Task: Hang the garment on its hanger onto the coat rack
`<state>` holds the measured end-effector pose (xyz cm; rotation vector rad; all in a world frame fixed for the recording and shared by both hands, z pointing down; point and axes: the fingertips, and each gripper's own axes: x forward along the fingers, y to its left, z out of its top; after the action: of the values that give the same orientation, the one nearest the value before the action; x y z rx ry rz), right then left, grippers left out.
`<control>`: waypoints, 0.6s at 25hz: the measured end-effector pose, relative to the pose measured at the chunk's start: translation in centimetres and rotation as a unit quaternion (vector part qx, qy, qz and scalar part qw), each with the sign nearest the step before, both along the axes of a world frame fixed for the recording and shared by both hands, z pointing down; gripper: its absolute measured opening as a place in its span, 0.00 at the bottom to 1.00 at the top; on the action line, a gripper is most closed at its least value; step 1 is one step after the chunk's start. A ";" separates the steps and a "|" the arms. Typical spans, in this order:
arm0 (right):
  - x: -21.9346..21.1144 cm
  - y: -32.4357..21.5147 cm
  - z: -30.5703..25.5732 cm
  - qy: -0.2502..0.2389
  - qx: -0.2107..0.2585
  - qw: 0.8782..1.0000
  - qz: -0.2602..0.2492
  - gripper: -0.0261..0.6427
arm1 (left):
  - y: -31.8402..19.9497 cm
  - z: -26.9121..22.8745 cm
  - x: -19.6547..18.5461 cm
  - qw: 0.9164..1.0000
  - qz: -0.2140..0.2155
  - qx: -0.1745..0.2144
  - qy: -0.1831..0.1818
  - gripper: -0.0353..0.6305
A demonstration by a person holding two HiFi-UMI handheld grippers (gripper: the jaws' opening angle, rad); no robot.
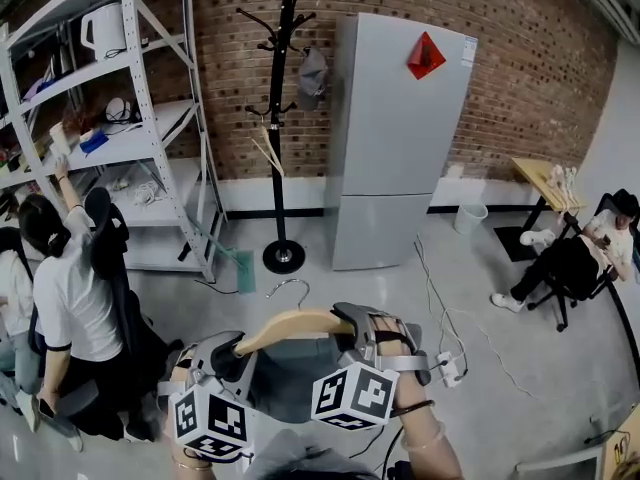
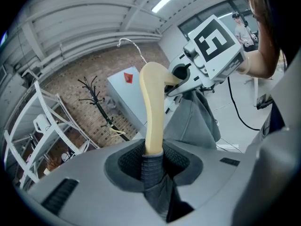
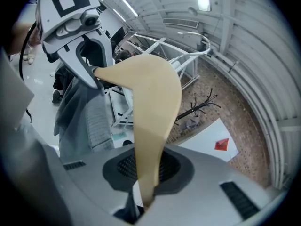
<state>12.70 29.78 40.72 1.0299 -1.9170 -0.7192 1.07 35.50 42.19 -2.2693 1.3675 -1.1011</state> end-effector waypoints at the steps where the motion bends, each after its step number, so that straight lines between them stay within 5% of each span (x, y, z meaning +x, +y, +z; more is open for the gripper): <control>1: -0.1 -0.5 0.0 0.000 -0.001 1.000 0.000 0.12 | -0.4 0.0 -0.1 1.000 0.000 0.000 0.001 0.20; 15: -3.7 -9.8 0.8 0.006 -0.017 1.000 -0.001 0.12 | -10.2 0.9 -3.6 1.000 0.019 -0.007 0.002 0.20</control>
<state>8.96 19.99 41.51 1.0008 -1.9128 -0.6893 -2.54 25.35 43.10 -2.2986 1.3182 -1.0967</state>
